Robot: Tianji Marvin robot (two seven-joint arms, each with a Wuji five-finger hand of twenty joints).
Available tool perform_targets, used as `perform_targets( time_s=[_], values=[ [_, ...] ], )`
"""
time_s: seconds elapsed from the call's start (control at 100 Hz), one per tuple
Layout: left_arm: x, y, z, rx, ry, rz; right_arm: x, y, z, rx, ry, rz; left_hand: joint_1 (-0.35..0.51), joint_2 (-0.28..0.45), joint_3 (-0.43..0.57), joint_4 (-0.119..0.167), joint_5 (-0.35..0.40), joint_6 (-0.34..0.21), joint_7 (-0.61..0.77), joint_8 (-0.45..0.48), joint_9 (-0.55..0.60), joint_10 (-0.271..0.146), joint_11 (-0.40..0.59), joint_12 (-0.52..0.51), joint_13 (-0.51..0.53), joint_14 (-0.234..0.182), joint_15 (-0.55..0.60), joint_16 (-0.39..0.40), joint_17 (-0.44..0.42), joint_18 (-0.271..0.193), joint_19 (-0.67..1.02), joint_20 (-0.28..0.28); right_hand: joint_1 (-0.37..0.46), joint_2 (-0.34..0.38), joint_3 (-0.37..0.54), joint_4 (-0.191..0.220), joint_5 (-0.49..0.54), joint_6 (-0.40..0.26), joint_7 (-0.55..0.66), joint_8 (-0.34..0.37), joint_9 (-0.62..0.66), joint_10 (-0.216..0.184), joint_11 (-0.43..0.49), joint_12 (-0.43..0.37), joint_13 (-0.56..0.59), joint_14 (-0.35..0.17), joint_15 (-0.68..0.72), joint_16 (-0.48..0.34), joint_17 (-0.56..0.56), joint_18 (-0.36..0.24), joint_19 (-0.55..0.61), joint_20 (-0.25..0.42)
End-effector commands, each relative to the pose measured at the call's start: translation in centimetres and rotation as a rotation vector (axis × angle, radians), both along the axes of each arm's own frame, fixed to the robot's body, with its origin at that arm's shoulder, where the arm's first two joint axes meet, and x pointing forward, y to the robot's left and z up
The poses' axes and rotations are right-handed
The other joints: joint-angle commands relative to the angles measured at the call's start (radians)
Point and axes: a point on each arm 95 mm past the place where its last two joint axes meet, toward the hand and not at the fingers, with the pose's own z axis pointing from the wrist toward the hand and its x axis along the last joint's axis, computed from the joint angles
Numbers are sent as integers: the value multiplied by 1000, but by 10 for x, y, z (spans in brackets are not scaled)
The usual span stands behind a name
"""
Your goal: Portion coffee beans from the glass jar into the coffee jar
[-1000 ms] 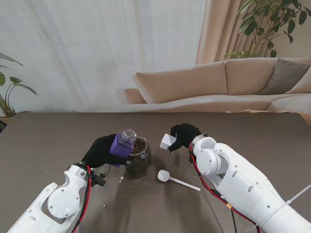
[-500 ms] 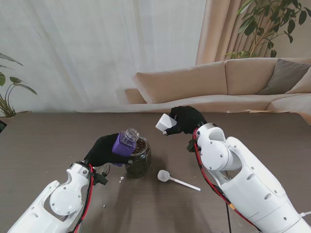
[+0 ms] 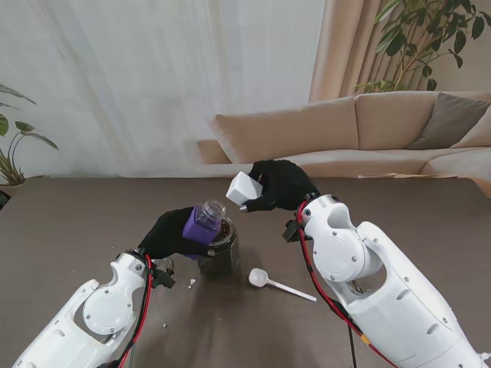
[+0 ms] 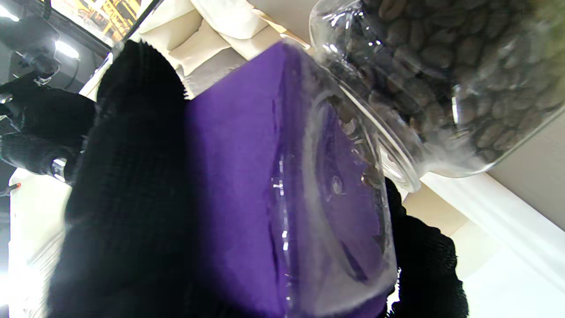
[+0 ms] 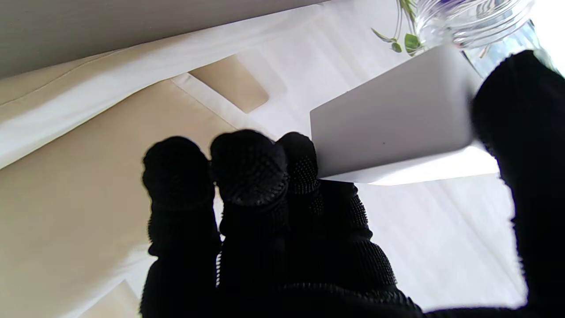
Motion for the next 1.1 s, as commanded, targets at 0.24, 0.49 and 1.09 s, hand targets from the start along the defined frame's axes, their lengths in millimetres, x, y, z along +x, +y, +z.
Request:
perform_targets(
  time_s=[0.24, 0.49, 1.09],
  values=[
    [4, -11, 6, -9, -3, -45, -19, 22, -8, 21, 25, 64, 378, 570, 388, 36, 80, -126, 147, 66, 76, -32, 108, 44, 57, 50, 151, 30, -46, -64, -11, 17, 194, 121, 156, 89, 215, -218, 282, 127, 17, -43, -22, 21, 34, 4, 4, 16, -102, 18, 41, 1],
    [4, -15, 8, 2, -10, -66, -17, 30, -14, 8, 18, 52, 378, 571, 386, 35, 80, -128, 147, 66, 77, -34, 109, 44, 58, 48, 152, 30, -44, -66, -10, 17, 193, 123, 155, 89, 214, -220, 280, 129, 16, -44, -23, 23, 34, 3, 5, 17, -101, 18, 42, 1],
    [6, -19, 11, 3, -5, -85, -14, 33, -22, -10, 47, 64, 378, 571, 386, 36, 80, -127, 147, 66, 76, -33, 109, 44, 58, 49, 151, 30, -45, -65, -10, 16, 193, 126, 154, 89, 211, -220, 279, 133, 14, -42, -24, 26, 33, 4, 8, 18, -101, 20, 42, 2]
  ],
)
